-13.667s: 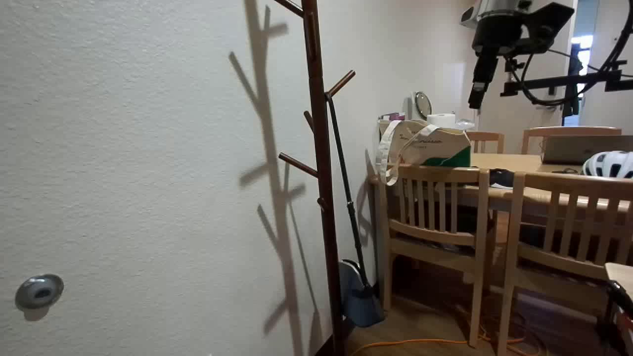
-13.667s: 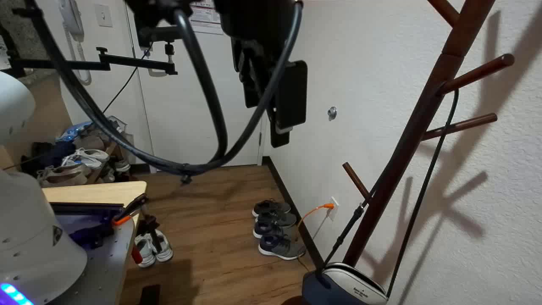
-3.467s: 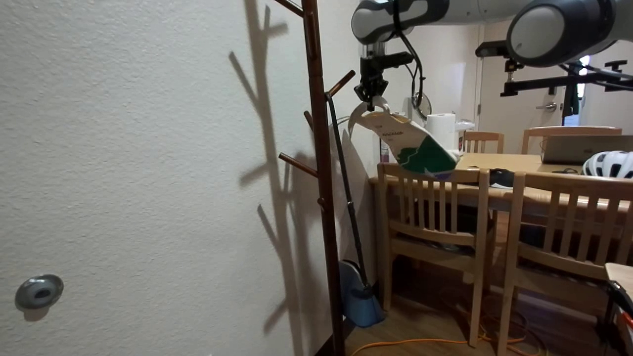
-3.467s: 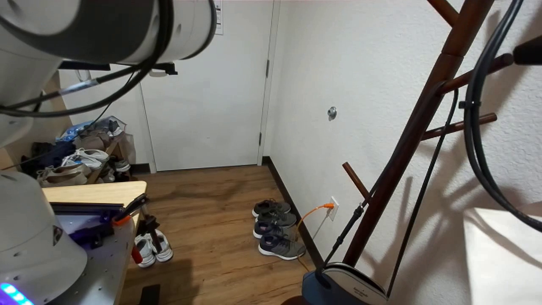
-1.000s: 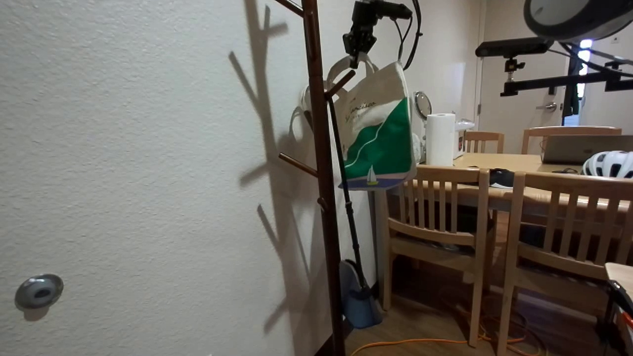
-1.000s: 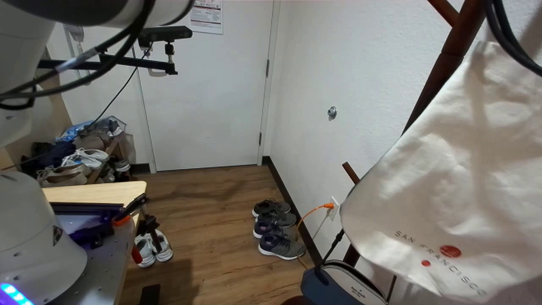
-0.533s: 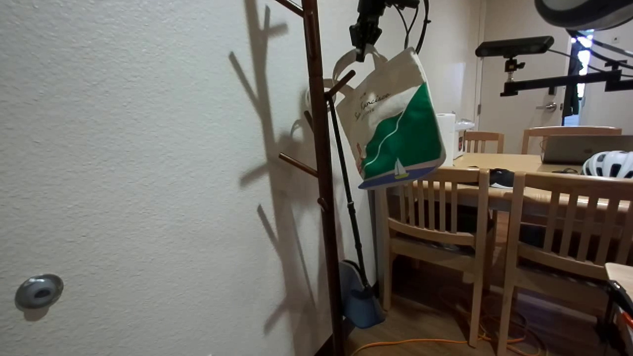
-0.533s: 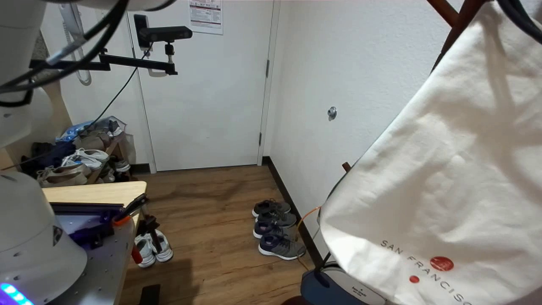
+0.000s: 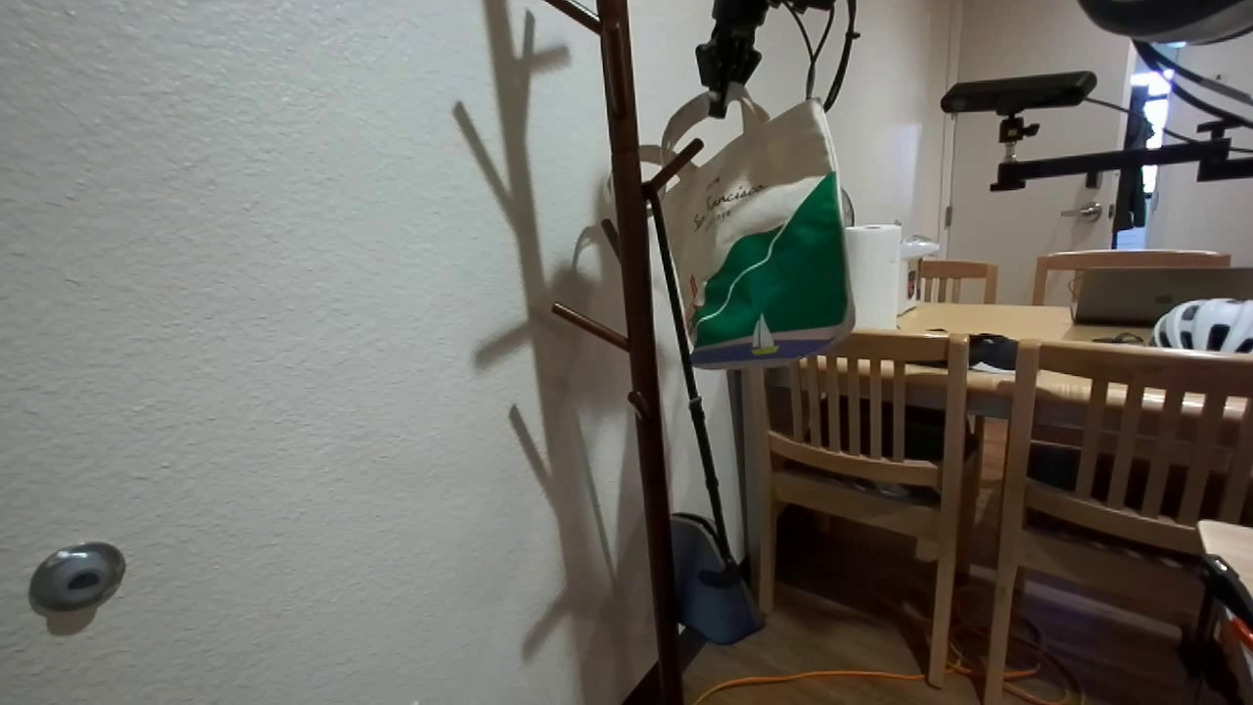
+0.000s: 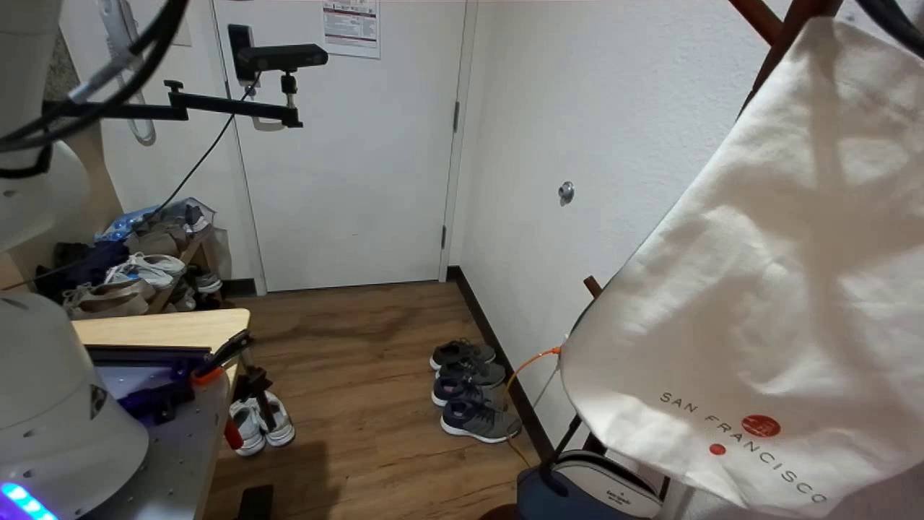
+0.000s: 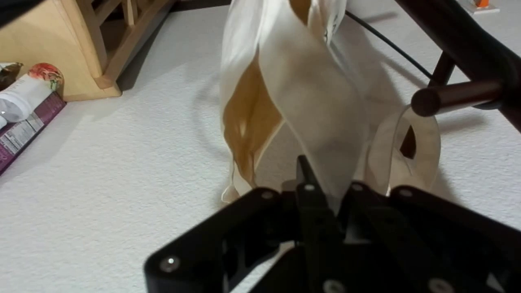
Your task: Hang the tote bag on the hanging rack
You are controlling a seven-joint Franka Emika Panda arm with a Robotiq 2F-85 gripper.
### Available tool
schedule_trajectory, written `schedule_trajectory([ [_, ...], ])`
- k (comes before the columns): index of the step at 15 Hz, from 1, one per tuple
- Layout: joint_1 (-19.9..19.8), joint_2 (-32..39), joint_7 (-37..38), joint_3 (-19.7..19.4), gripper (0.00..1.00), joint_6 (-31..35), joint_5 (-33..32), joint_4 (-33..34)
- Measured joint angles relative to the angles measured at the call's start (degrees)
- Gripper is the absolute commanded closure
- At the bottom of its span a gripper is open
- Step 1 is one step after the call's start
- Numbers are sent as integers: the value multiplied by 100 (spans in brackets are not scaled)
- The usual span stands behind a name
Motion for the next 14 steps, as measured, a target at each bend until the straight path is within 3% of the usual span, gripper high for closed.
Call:
schedule_trajectory([
  [1,4,19,0,0,99,0,0,0],
  [5,52,44,51,-4,99,0,-10,-19],
  [14,602,-90,659,-57,99,243,-62,-87],
])
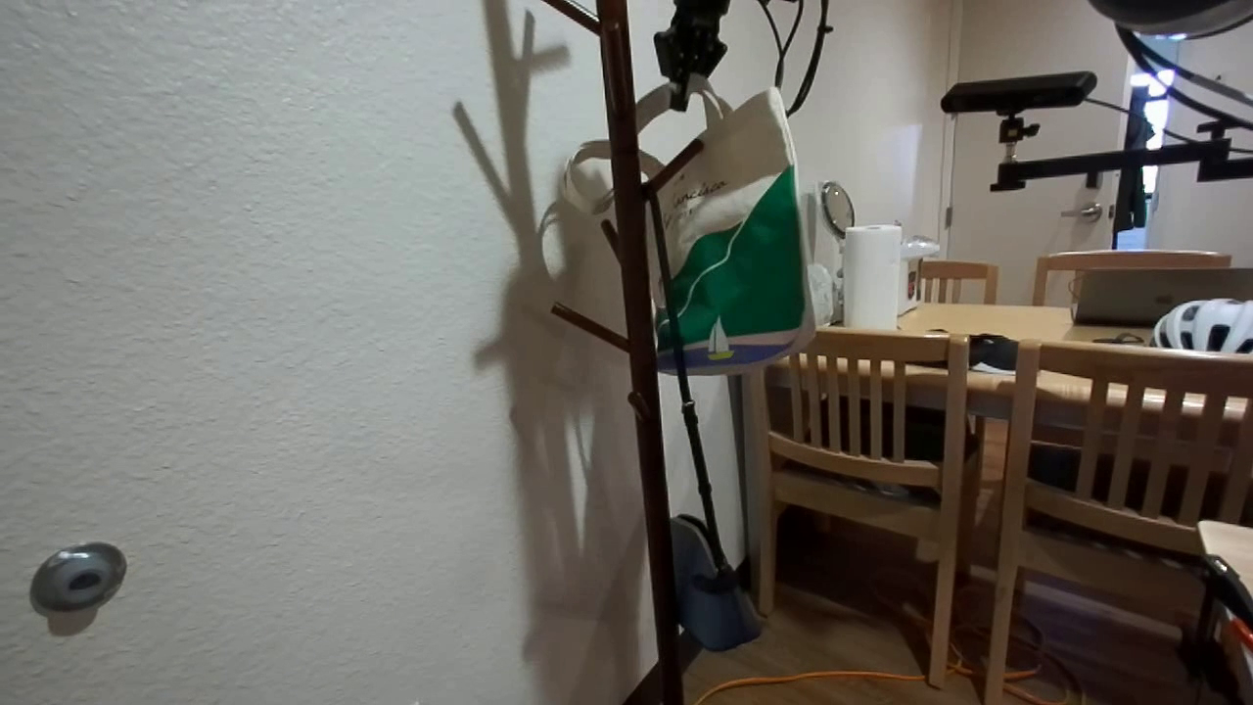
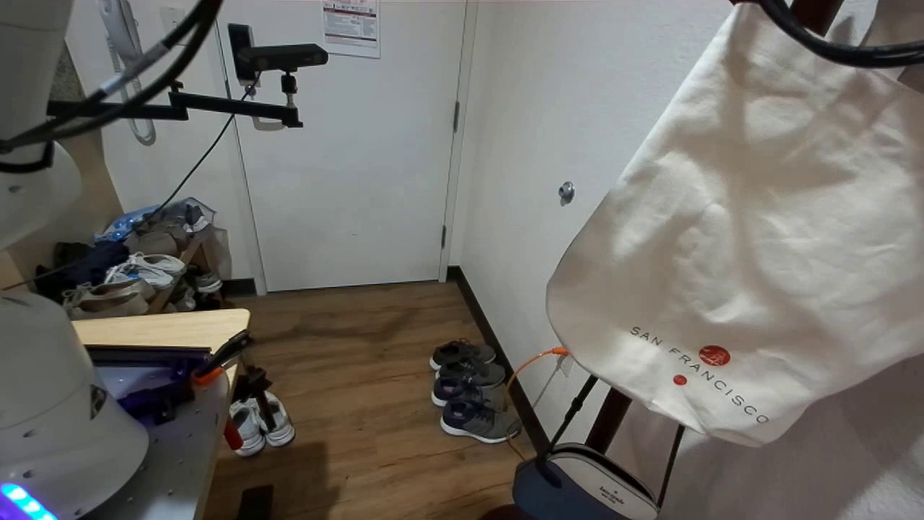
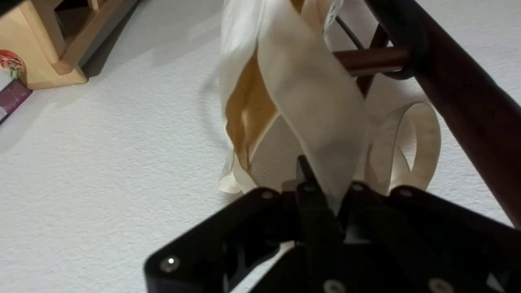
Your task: Hang the tote bag on the hanging rack
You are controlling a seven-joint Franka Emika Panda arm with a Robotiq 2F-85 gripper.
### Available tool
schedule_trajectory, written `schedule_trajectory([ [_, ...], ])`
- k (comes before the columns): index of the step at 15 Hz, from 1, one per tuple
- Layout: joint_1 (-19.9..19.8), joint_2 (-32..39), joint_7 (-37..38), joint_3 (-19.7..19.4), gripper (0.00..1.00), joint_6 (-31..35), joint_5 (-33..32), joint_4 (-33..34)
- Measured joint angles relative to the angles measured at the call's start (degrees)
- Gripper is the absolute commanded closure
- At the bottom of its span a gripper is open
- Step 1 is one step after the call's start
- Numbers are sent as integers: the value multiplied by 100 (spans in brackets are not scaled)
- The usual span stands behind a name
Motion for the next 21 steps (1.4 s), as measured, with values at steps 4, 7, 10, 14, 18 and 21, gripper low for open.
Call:
schedule_trajectory([
  [4,-137,-79,-3,-150,99,34,0,-208],
  [7,-218,-199,-5,-258,99,214,0,-578],
  [10,-199,-479,-5,-322,99,643,-1,-1238],
  [14,-108,-1034,5,-355,99,1295,-25,-2314],
  [18,-12,-1683,7,-365,99,1960,-61,-3454],
  [21,38,-2220,7,-364,99,2386,-61,-4346],
])
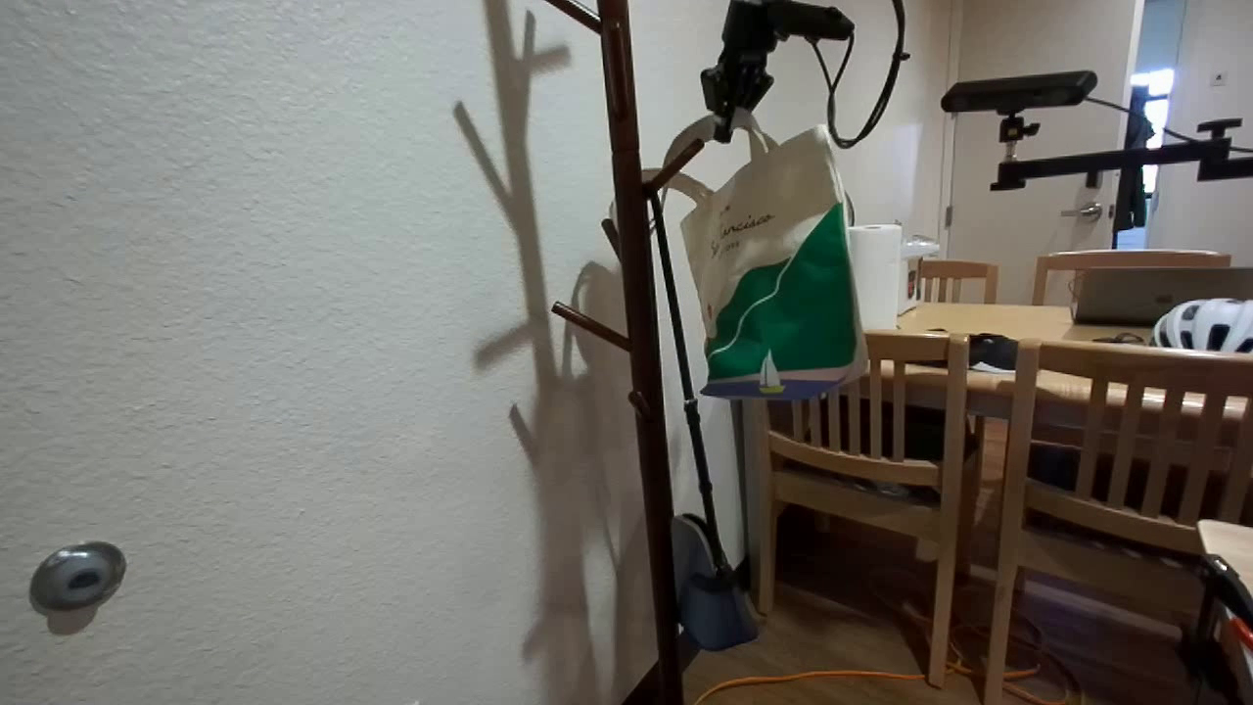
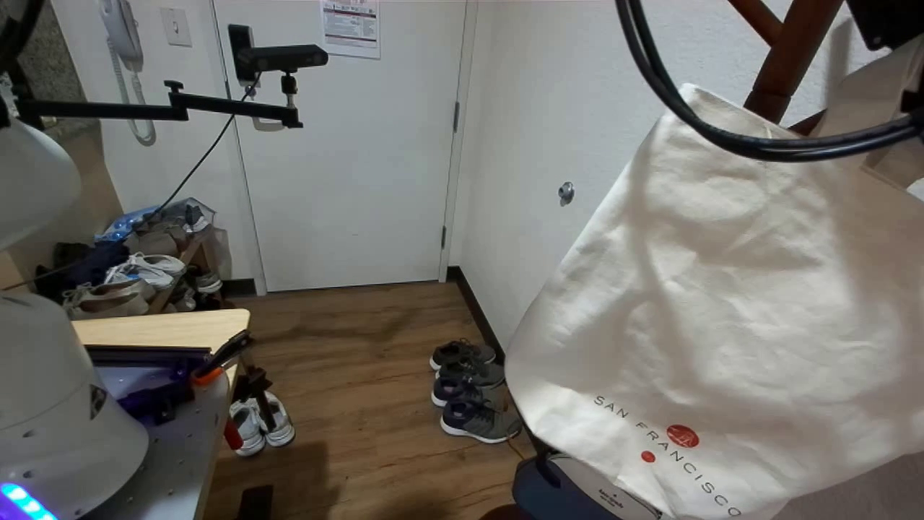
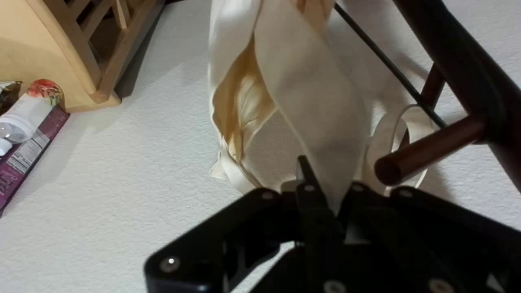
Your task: Hang the tote bag on the hanging rack
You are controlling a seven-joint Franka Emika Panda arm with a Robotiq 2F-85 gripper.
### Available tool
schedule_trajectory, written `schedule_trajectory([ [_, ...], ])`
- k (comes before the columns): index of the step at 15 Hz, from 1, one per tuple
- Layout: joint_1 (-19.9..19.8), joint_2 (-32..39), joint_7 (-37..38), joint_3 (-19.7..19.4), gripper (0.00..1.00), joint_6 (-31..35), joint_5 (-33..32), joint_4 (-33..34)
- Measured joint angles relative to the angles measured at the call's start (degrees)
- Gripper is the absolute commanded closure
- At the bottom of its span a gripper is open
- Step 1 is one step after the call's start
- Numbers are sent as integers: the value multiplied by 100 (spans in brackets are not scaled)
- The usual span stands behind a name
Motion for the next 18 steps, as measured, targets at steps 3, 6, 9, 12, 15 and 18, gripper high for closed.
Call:
schedule_trajectory([
  [3,4,-606,-1,-12,99,298,0,-930],
  [6,59,-1223,-34,-106,99,913,21,-1914],
  [9,181,-1704,-305,-189,95,1700,157,-2766],
  [12,281,-1816,-472,-281,99,1766,292,-2965],
  [15,308,-1798,-465,-321,99,1762,268,-2965],
  [18,308,-1708,-310,-344,99,1990,220,-2917],
])
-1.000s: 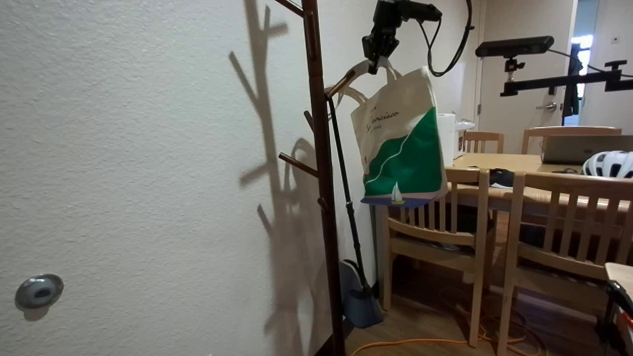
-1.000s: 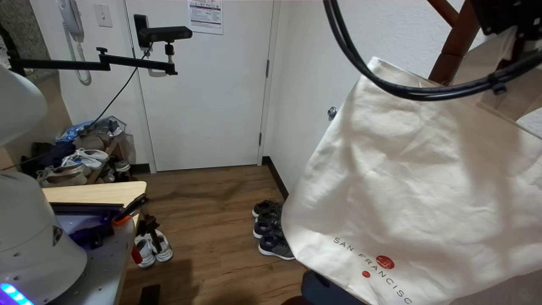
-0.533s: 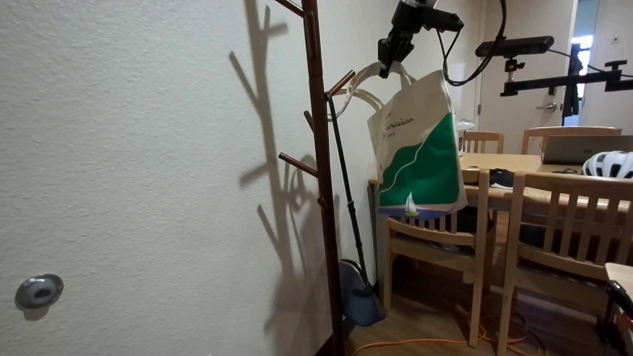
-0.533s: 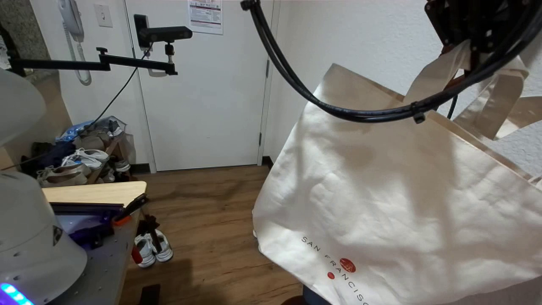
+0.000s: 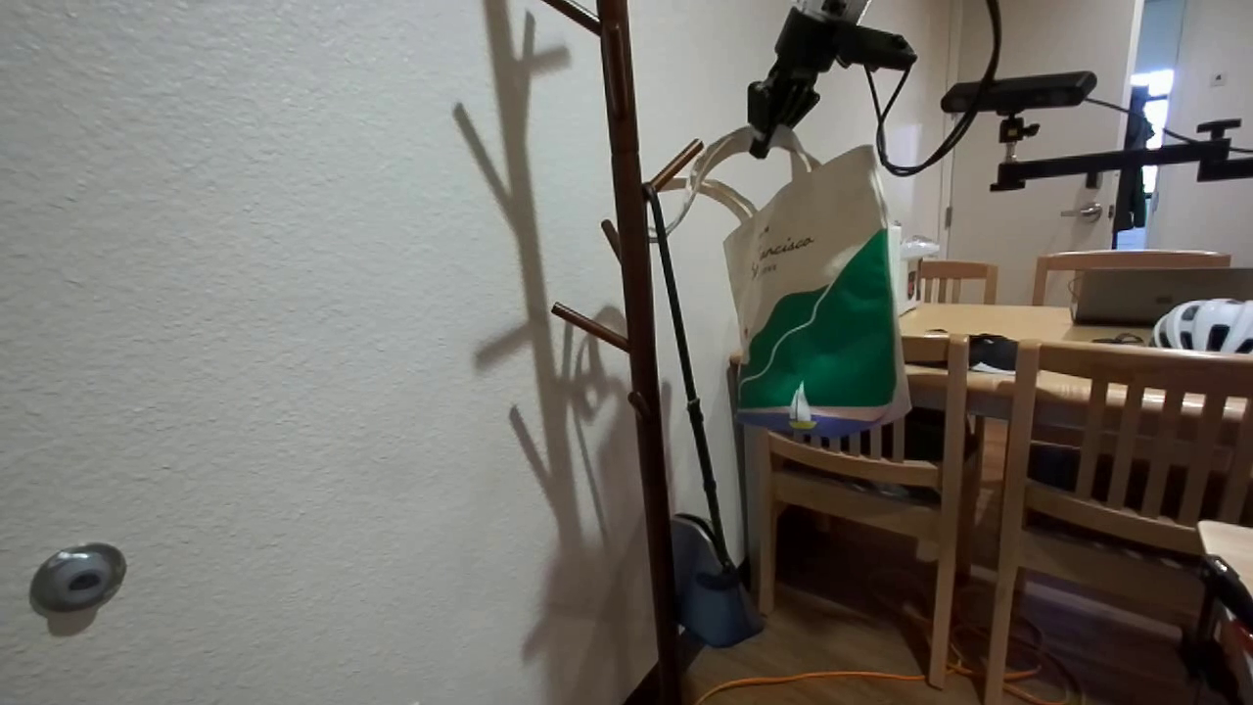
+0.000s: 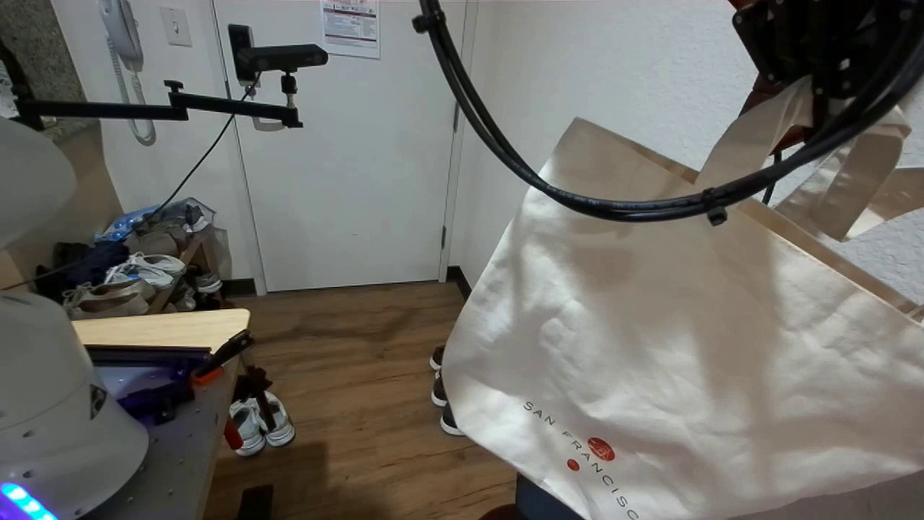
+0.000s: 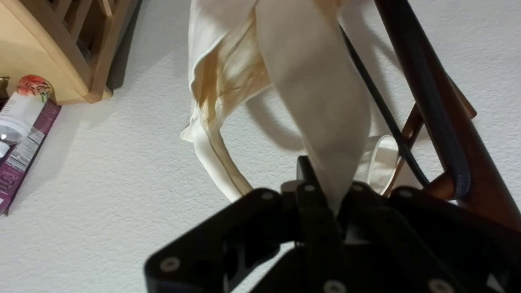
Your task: Hang the tote bag on the hanging rack
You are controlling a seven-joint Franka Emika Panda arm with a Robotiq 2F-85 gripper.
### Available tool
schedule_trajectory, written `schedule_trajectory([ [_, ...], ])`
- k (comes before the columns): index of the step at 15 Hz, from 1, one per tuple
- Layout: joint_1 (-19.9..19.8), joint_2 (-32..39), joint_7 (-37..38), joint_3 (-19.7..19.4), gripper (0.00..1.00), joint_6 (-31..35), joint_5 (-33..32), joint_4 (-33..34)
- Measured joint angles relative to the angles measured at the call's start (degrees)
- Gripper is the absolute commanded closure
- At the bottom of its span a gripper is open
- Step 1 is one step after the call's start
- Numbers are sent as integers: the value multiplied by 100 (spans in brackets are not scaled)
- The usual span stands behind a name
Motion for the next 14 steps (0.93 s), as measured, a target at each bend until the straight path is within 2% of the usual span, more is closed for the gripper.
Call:
schedule_trajectory([
  [8,65,743,536,9,99,621,-136,726],
  [14,286,885,583,121,99,798,-137,868],
])
